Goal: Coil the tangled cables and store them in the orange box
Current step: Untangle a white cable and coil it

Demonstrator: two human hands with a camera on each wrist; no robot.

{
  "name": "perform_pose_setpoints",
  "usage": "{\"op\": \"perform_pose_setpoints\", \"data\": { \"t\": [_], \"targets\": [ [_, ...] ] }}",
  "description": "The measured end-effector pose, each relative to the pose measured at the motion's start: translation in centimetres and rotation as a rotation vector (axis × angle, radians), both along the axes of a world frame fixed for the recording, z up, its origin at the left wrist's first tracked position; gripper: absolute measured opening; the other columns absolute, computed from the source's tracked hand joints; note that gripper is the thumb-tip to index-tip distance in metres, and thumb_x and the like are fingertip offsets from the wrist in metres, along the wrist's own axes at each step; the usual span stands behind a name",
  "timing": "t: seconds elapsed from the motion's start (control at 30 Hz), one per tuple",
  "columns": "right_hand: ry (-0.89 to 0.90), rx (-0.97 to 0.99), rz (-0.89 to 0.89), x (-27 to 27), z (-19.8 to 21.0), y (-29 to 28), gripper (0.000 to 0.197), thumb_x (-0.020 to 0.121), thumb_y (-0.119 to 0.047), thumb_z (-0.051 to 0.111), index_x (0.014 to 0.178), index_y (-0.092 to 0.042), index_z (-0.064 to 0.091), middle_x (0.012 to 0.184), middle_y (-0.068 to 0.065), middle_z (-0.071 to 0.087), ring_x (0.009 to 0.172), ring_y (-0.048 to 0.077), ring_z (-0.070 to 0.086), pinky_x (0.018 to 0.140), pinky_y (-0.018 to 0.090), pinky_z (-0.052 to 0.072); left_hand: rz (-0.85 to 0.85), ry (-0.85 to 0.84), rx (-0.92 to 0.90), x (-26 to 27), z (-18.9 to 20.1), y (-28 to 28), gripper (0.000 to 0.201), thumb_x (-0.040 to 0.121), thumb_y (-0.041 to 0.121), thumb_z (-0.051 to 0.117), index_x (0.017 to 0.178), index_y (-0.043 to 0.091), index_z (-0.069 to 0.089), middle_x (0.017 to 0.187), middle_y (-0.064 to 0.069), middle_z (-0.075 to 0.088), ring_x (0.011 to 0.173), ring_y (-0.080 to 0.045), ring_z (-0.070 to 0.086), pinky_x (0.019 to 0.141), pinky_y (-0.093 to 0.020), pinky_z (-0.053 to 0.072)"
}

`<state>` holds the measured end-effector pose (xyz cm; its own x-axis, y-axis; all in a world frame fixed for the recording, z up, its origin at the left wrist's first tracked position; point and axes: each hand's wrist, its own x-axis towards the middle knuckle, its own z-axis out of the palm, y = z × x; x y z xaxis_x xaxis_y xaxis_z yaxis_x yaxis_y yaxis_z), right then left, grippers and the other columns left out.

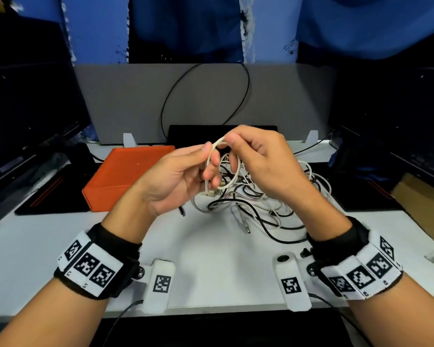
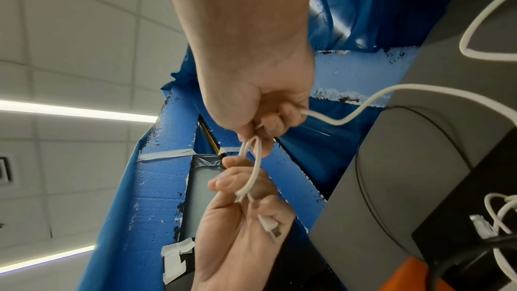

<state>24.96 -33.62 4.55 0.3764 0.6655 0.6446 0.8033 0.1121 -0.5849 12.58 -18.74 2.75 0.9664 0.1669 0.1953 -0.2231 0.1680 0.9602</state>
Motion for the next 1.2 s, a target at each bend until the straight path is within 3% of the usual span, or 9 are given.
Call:
{"op": "perform_pose_setpoints", "data": {
  "t": [0.13,0.3,0.43,0.5,0.63,0.77,0.83,1.07,1.2],
  "targets": [
    [0.059,0.073,-0.044,0.5,0.3,-0.1,0.027,0.108,-0.03,0.052,0.091,-0.019,0.069,0.062,0.002,0.066,0.052,0.012,0.05,0.054,0.027,0.041,-0.037,-0.053,-0.041,-0.3,0.2,-0.6,0.037,0.103,0.027,0.043,0.078,0.016,0.067,0.06,0.001,0.051,0.062,-0.019,0.058,0.07,-0.031,0.045],
    [0.033,-0.196,-0.027,0.7,-0.8,0.4,0.023,0.11,-0.034,0.046,0.108,-0.028,0.069,0.059,0.001,0.059,0.044,0.005,0.05,0.051,0.023,0.04,0.124,-0.162,-0.199,0.2,1.0,-1.1,0.024,0.104,0.026,0.044,0.09,0.012,0.057,0.066,0.002,0.058,0.061,-0.015,0.062,0.081,-0.037,0.045],
    [-0.086,-0.446,-0.025,-0.5,-1.7,0.8,0.027,0.112,-0.035,0.038,0.133,-0.046,0.05,0.066,0.005,0.062,0.052,0.017,0.063,0.06,0.04,0.058,0.324,-0.189,-0.199,1.0,0.4,-1.2,0.029,0.109,0.024,0.041,0.099,0.007,0.062,0.074,-0.002,0.067,0.072,-0.018,0.071,0.088,-0.041,0.052],
    [-0.08,-0.535,0.036,-1.0,-1.9,0.8,0.012,0.11,-0.036,0.039,0.105,-0.041,0.049,0.065,0.002,0.062,0.054,0.021,0.066,0.069,0.046,0.059,0.436,-0.173,-0.082,1.2,0.1,-1.4,0.031,0.11,0.023,0.041,0.107,0.004,0.065,0.083,-0.006,0.074,0.082,-0.021,0.075,0.082,-0.034,0.058],
    [-0.158,-0.622,0.153,-1.1,-1.3,0.1,0.033,0.11,-0.03,0.045,0.077,-0.03,0.041,0.051,-0.007,0.061,0.051,0.014,0.065,0.072,0.046,0.057,0.511,-0.089,0.241,0.8,0.1,-2.0,0.031,0.11,0.021,0.042,0.125,0.003,0.063,0.102,-0.006,0.079,0.097,-0.02,0.076,0.085,-0.028,0.06],
    [-0.147,-0.583,0.177,-0.3,0.0,-0.9,0.029,0.104,-0.03,0.06,0.076,-0.025,0.06,0.054,-0.021,0.056,0.059,0.0,0.056,0.061,0.029,0.044,0.632,-0.001,0.824,0.1,0.6,-1.8,0.03,0.109,0.026,0.046,0.106,0.007,0.069,0.08,0.003,0.077,0.067,-0.005,0.069,0.063,-0.028,0.054],
    [-0.053,-0.442,0.122,0.4,0.6,-1.2,0.02,0.098,-0.032,0.069,0.079,-0.025,0.068,0.054,-0.016,0.05,0.052,0.003,0.043,0.056,0.026,0.036,0.543,0.024,0.906,-0.3,0.9,-1.8,0.032,0.109,0.023,0.046,0.094,0.002,0.066,0.064,0.004,0.067,0.046,0.0,0.054,0.046,-0.017,0.041],
    [0.014,-0.109,0.075,0.0,0.7,-1.3,0.025,0.094,-0.042,0.072,0.108,-0.024,0.065,0.065,-0.008,0.053,0.058,0.004,0.046,0.06,0.022,0.038,0.077,-0.02,0.452,-1.3,1.4,-0.6,0.034,0.108,0.018,0.039,0.099,-0.001,0.066,0.052,0.001,0.042,0.049,-0.009,0.035,0.053,-0.015,0.038],
    [-0.075,-0.128,0.087,-0.2,0.0,-0.6,0.024,0.107,-0.042,0.049,0.087,-0.036,0.06,0.074,-0.009,0.057,0.067,0.005,0.051,0.065,0.038,0.044,0.01,-0.088,0.196,-1.4,1.2,0.1,0.028,0.105,0.021,0.036,0.089,0.009,0.055,0.054,0.006,0.039,0.052,-0.012,0.035,0.058,-0.017,0.044]
  ]
}}
